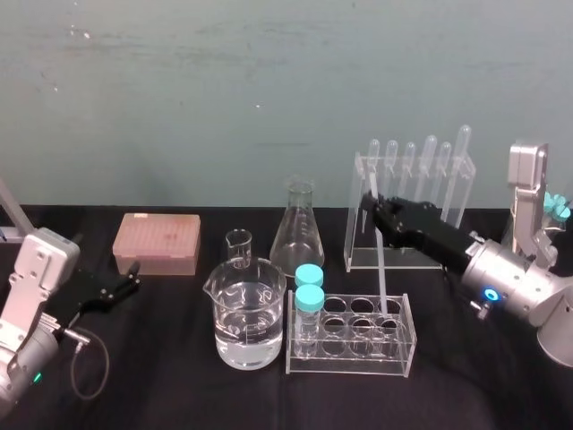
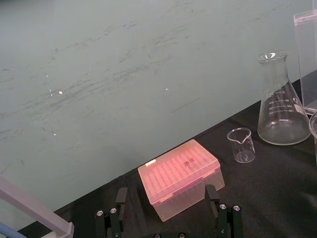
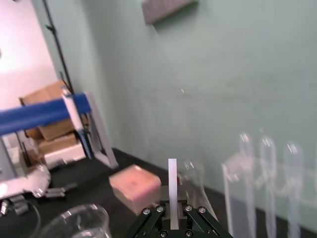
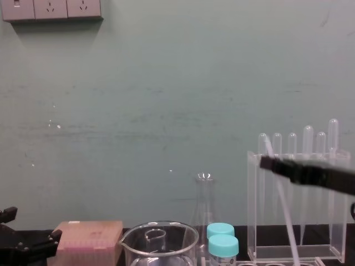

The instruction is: Pick up the stirring rod with one hand, then place it down.

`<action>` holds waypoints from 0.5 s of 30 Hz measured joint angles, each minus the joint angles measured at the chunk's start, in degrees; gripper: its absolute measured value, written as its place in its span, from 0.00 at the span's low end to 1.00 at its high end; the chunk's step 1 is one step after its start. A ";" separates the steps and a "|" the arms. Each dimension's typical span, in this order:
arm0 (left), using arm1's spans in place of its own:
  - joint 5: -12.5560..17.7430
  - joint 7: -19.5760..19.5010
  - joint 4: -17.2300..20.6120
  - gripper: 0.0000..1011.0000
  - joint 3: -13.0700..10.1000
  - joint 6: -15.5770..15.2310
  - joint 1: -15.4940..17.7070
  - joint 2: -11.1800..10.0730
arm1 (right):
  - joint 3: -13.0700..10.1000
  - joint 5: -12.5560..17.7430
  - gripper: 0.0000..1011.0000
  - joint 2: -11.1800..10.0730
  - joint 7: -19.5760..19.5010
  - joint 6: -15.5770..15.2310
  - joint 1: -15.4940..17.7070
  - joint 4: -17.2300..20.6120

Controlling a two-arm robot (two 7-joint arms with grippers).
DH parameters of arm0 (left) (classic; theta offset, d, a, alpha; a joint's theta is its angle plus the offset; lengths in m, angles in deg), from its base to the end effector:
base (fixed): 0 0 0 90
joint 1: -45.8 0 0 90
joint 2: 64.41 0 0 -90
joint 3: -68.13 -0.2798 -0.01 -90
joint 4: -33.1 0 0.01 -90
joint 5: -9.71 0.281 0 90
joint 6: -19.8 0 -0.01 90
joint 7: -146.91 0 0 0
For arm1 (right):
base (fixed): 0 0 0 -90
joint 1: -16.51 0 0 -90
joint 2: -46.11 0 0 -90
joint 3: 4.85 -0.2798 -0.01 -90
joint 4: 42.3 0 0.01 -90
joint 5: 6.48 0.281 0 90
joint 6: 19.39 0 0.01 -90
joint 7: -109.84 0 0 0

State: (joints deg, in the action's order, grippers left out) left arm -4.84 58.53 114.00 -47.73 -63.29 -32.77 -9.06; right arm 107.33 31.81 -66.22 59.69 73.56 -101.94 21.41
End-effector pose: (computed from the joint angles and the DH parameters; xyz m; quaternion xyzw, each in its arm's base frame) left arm 0.3301 0.0843 -0.2887 0.1415 -0.1325 0.5799 0.7913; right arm 0.4192 -0.0657 -0.2552 0.0612 0.0493 -0.3603 0.9295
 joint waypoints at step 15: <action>0.00 0.00 0.00 0.99 0.00 0.00 0.00 0.00 | -0.70 -1.25 0.08 -0.99 0.45 10.10 1.75 8.89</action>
State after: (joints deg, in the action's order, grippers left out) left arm -4.84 58.53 114.00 -47.73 -63.29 -32.77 -9.06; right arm 106.63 30.57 -67.21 60.13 83.66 -100.18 30.31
